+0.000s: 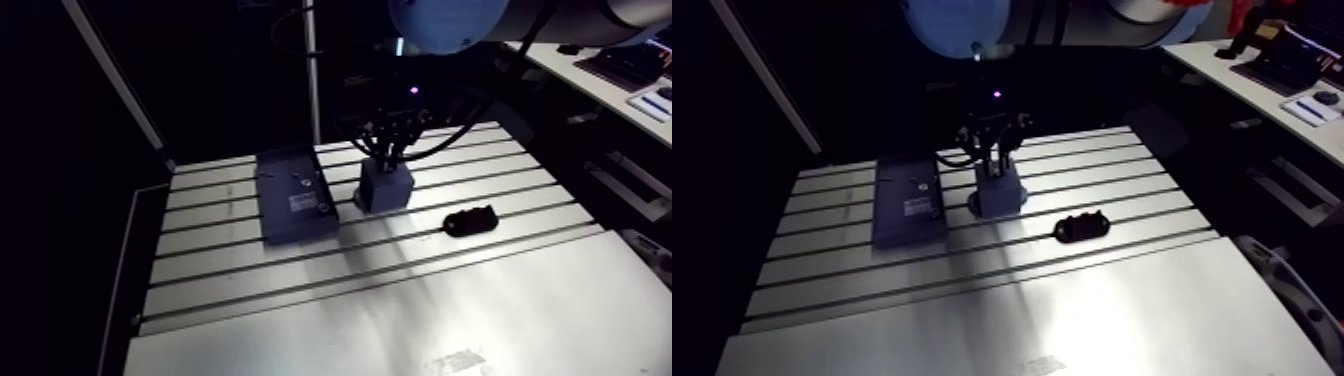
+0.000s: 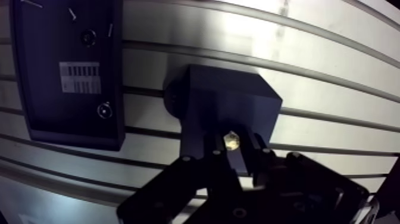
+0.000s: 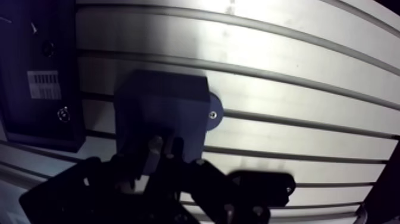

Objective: Pick up the M10 bolt and insert it into the hex recess until seated.

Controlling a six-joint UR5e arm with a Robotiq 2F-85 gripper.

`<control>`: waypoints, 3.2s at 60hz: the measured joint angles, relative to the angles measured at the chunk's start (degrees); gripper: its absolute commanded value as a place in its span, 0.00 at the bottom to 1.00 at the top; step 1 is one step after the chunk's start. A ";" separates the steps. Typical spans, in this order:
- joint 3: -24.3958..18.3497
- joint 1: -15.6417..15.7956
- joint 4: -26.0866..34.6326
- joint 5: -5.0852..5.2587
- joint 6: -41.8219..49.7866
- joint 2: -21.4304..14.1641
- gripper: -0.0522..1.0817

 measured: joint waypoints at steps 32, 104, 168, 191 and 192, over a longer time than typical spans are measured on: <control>-0.04 0.00 0.00 0.01 -0.63 0.04 0.67; -0.01 0.17 0.22 0.30 -8.32 -0.28 0.67; 0.10 0.15 0.27 0.28 -9.57 -0.11 0.68; -0.15 0.16 0.29 0.31 -10.93 -0.12 0.68; -0.18 0.15 0.30 0.31 -10.97 -0.12 0.68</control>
